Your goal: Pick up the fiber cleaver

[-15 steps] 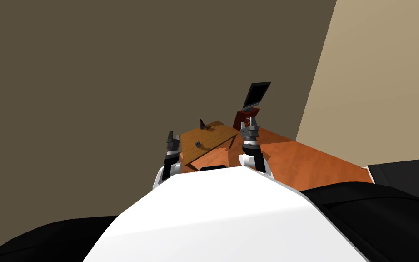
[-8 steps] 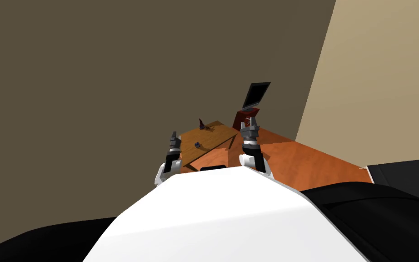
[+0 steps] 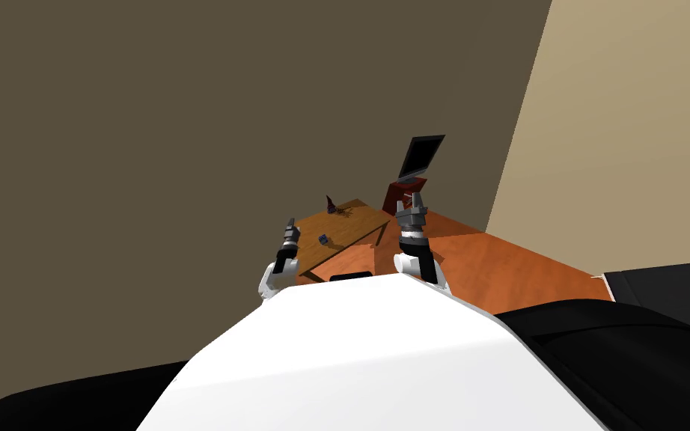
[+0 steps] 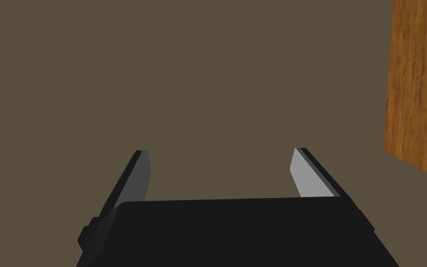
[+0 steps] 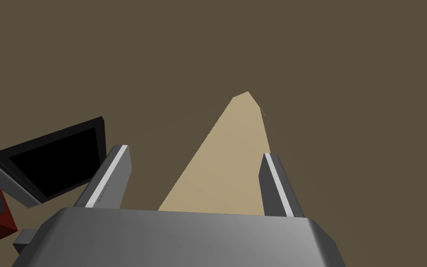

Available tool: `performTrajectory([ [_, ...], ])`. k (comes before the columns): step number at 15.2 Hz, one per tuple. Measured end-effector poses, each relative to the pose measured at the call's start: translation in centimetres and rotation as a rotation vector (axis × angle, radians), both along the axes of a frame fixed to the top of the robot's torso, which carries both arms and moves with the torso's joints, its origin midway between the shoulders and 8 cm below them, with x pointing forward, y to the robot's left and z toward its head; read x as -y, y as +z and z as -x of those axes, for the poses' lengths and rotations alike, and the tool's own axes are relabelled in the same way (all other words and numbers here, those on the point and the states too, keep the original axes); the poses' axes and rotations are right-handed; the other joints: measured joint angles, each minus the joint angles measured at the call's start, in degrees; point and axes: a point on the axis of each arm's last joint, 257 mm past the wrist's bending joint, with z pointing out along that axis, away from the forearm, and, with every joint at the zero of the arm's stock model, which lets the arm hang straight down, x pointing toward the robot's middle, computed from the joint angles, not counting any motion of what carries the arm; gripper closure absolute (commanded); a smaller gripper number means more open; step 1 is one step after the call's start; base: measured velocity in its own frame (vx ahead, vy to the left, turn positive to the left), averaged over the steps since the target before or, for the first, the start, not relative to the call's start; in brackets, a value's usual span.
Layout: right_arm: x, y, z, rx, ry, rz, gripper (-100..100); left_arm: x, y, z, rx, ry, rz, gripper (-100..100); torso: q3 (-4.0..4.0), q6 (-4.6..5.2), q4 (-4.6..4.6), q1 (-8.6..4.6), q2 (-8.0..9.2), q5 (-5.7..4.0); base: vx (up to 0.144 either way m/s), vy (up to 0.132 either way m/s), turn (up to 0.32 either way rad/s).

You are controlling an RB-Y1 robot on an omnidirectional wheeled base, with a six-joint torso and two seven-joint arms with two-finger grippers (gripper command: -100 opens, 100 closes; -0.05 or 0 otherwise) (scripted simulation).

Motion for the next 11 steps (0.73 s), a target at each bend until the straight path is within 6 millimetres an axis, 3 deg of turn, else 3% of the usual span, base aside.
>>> performTrajectory([
  [11,0.0,0.0,0.0,0.0,0.0,0.0,0,-3.3,-6.4,-3.6,-0.222,0.067,0.038,-100,0.01,0.0,0.01,0.0,0.02,0.0,0.012,-0.029,-0.003],
])
